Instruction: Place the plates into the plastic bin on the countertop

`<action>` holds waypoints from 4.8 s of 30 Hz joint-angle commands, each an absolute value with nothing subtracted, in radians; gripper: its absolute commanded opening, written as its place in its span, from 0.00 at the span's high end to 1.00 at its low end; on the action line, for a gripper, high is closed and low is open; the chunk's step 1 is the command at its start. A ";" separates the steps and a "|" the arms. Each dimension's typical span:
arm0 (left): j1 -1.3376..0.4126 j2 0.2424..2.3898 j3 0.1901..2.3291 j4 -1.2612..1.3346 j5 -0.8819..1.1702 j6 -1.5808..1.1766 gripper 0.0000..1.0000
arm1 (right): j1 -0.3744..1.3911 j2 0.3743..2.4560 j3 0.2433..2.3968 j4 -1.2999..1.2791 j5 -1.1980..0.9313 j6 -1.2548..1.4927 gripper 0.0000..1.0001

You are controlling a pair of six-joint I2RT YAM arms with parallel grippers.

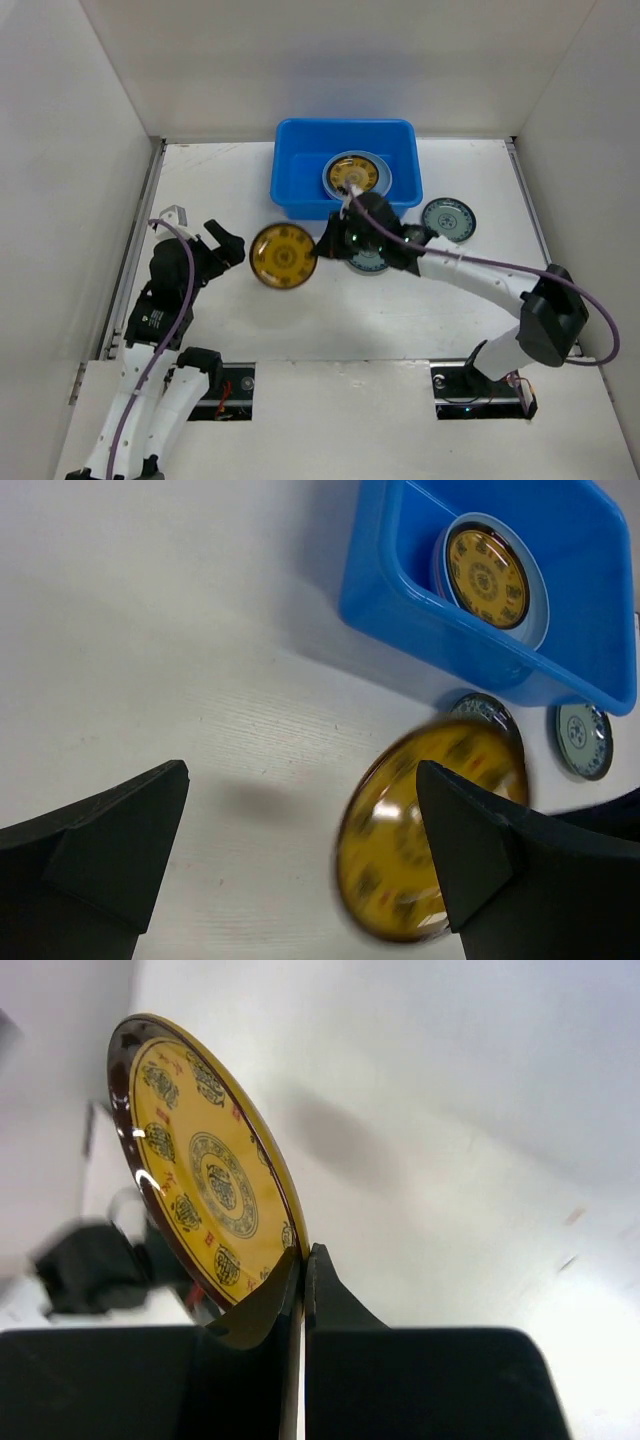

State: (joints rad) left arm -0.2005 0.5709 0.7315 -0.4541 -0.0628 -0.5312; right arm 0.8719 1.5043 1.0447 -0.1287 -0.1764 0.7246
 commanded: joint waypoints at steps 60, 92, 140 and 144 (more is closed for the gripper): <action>-0.748 1.649 0.696 0.618 -0.051 -1.218 0.28 | 0.436 1.189 1.140 -0.215 0.155 0.390 0.14; -0.794 1.056 0.804 -0.049 -0.209 -0.927 0.97 | 0.294 0.758 0.839 -0.359 0.156 0.437 0.14; -0.462 1.946 1.865 0.000 0.081 -0.305 0.00 | 0.036 0.744 0.666 -0.499 0.100 0.761 0.15; -0.484 1.798 1.842 -0.047 0.037 -0.284 0.00 | -0.025 0.798 0.595 -0.390 0.016 0.843 0.16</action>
State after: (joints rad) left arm -0.4656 2.0209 1.8187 -0.0738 0.0757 -0.3286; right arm 0.0086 0.7738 0.6323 -0.5217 0.0959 0.7555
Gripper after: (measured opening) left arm 0.997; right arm 0.846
